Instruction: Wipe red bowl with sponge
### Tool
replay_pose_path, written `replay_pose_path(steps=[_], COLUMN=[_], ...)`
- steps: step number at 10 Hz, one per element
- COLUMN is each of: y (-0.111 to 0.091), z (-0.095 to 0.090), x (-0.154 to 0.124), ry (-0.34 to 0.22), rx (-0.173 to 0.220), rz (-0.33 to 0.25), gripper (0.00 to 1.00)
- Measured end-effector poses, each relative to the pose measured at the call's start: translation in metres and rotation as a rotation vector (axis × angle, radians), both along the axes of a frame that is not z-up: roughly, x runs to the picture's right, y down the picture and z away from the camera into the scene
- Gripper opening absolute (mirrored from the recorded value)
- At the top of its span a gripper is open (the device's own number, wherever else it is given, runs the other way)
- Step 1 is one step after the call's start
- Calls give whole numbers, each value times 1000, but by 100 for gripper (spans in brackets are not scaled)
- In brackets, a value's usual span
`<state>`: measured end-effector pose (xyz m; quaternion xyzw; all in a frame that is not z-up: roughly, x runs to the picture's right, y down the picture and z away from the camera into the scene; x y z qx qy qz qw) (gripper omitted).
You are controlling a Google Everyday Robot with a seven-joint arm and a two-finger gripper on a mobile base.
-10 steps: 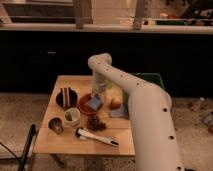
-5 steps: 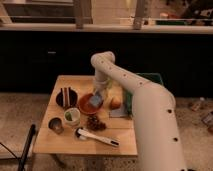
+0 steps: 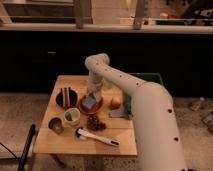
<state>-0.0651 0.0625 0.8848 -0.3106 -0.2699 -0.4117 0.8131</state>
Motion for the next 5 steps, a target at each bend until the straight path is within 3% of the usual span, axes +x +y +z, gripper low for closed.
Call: replay_pose_path(steps=[5], y=[-3], z=[-17], x=[-16], ry=[-50], rx=[31], rz=[-12], gripper=[0])
